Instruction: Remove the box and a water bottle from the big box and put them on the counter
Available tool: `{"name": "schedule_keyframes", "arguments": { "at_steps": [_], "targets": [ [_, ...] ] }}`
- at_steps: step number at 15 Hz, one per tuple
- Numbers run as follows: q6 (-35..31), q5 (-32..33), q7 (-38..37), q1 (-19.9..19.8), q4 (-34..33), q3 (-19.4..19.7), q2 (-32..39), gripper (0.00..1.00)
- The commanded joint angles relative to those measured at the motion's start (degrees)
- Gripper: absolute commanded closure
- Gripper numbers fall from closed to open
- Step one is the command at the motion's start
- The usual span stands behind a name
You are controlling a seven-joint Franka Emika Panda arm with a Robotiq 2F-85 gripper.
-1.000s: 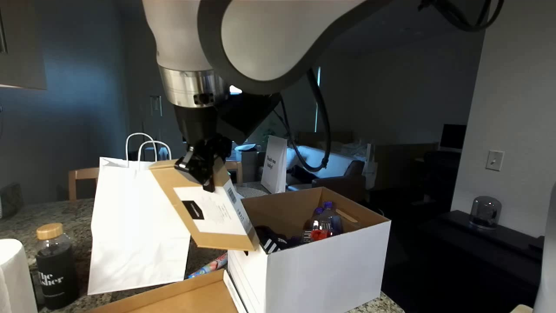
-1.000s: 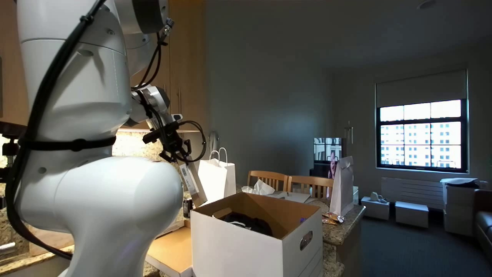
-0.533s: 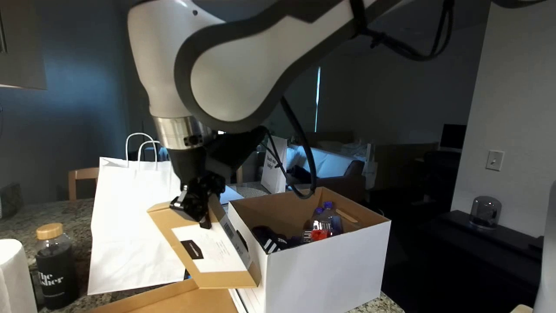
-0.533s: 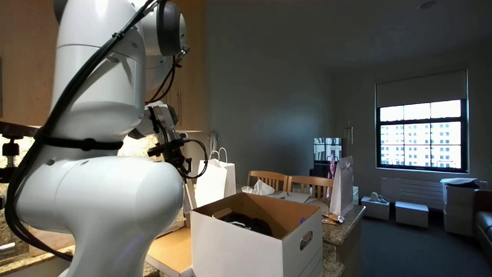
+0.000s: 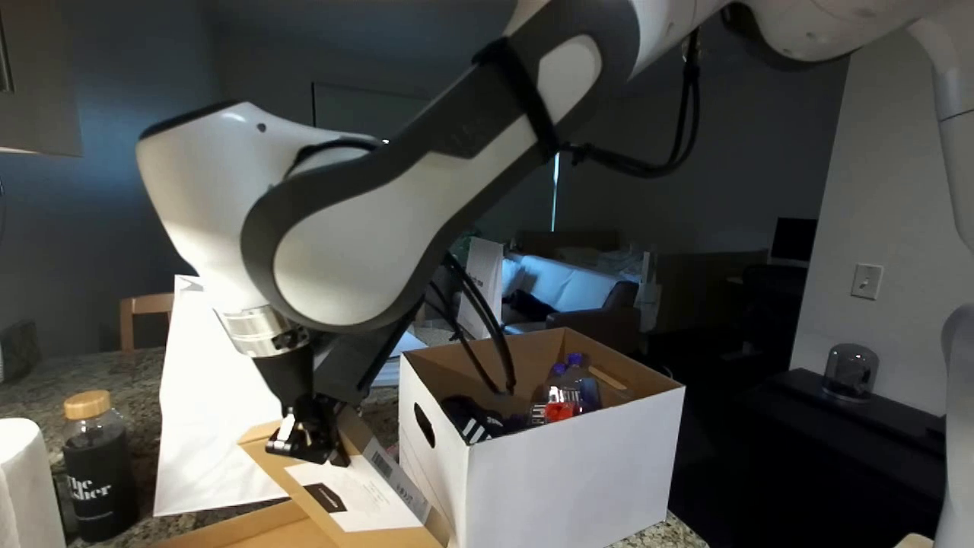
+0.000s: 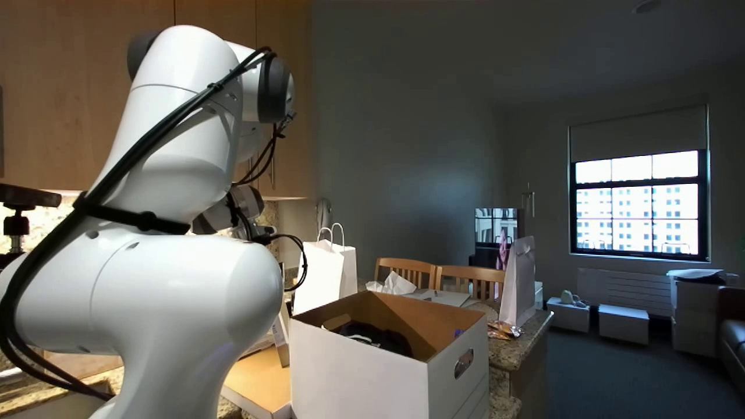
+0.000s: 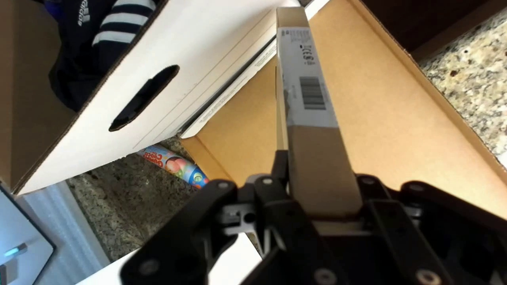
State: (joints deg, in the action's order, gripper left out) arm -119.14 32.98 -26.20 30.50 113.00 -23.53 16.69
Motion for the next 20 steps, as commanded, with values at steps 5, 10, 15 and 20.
{"name": "schedule_keyframes", "arguments": {
  "at_steps": [5,10,15,20],
  "targets": [
    [1.01,10.25,-8.78,7.37,-6.99,5.73,4.67,0.9],
    [1.09,13.66,-11.8,9.29,-9.12,8.01,6.54,0.41],
    [1.92,12.11,-11.09,9.73,-9.44,8.33,7.55,0.09],
    [1.59,11.4,-12.02,9.65,-9.57,8.51,7.86,0.0]
  ]
}}
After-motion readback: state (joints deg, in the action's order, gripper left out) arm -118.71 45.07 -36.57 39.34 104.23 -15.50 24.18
